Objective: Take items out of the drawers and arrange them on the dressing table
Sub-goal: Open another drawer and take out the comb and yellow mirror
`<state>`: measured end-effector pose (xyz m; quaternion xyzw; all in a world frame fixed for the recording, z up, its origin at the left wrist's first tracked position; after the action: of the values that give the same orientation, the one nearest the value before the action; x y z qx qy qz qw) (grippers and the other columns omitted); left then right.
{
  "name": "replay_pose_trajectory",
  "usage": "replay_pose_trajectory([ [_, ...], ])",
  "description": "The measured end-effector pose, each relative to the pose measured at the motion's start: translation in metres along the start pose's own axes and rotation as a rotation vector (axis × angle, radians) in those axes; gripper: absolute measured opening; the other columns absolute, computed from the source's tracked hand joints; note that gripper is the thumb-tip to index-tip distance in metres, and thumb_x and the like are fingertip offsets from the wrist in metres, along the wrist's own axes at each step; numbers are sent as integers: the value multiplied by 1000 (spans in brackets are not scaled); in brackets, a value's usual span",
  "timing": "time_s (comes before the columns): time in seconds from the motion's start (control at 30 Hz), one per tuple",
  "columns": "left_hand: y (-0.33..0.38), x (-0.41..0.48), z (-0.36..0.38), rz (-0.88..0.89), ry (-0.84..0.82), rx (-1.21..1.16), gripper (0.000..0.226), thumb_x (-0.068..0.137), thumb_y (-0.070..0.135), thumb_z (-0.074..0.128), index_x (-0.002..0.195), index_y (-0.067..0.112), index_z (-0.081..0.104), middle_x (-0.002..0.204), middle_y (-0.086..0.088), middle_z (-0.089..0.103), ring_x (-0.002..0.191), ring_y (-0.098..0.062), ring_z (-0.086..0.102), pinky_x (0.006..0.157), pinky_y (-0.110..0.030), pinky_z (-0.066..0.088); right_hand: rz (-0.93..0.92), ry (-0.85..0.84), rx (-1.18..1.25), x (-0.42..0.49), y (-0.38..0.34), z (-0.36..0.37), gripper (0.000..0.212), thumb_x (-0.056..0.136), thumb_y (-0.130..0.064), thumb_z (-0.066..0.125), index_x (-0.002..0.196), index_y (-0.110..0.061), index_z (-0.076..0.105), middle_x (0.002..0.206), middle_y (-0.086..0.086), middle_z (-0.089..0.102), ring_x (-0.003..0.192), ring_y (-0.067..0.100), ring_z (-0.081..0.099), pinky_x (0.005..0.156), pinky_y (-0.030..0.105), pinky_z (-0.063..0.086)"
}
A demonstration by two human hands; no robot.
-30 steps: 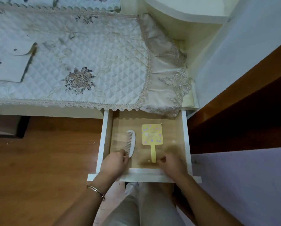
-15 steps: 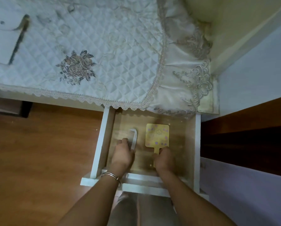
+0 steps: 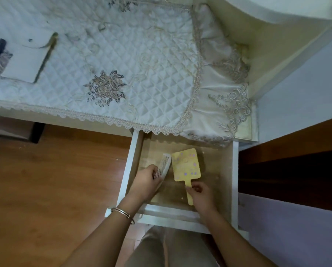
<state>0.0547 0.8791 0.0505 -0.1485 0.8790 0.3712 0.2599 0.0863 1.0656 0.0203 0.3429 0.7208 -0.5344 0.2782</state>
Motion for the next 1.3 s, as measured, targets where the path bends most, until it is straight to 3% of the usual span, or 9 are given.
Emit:
replay_pose_trajectory([
  [0.17,15,-19,-44,112,35,-120,31,78,20,70,60,31,47,54,8,48,51,-6,42,50,-12,35,-134,-169,-3,-28,-18,-12,14,83,0,61,79,-13,58,79,3,60,72,15,55,60,18,45],
  [0.3,25,-17,-93,132,156,-287,4,79,22,69,80,23,65,66,10,59,62,-5,50,54,-13,36,-246,-206,74,-39,-67,-12,10,82,0,61,90,-7,62,84,7,62,79,18,57,64,18,47],
  [0.4,39,2,-133,100,296,-426,18,83,22,65,98,10,65,73,3,56,68,-11,52,60,-16,43,-383,-186,75,-31,-134,-3,9,83,-3,63,90,-9,61,81,3,59,73,13,55,59,9,46],
  [0.5,58,31,-170,57,399,-509,23,87,14,60,108,6,59,77,1,57,79,-21,58,76,-33,52,-426,-171,76,-2,-195,14,18,84,-8,63,75,-22,56,75,4,57,63,16,53,53,26,45],
  [0.57,69,53,-190,30,476,-480,29,88,10,57,117,4,56,84,-4,59,82,-23,58,77,-36,51,-408,-159,67,21,-224,24,14,83,-13,64,75,-23,58,83,9,63,73,23,57,59,37,51],
  [0.7,85,96,-210,-59,505,-408,32,89,7,52,121,6,56,99,-9,62,81,-24,58,61,-32,47,-379,-128,65,61,-265,42,6,81,-14,65,81,-18,61,84,4,63,79,23,61,62,29,53],
  [0.83,80,126,-213,-152,514,-268,34,86,8,54,119,7,58,117,-16,65,102,-34,62,91,-41,51,-353,-76,-43,81,-281,56,10,79,-21,66,88,-18,64,95,5,68,93,26,64,87,40,53],
  [1.03,72,135,-211,-98,573,-61,33,88,7,53,120,2,58,120,-18,63,110,-31,57,95,-35,43,-435,-7,-154,90,-285,62,27,76,-25,70,100,-13,64,92,5,64,96,30,65,90,46,52],
  [1.3,57,93,-195,50,580,13,29,86,2,48,112,4,60,112,-17,60,101,-30,56,85,-33,45,-620,-14,-184,56,-262,47,26,82,-7,60,108,-7,60,75,-7,51,82,17,53,81,30,46],
])
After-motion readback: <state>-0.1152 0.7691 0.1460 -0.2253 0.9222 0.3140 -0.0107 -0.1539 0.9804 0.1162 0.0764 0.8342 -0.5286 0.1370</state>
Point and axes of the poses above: each hand's wrist, its own x-axis towards the middle knuckle, its own z-axis out of the palm, y = z × x, the point moved 6 cm from there along x, towards the middle knuckle
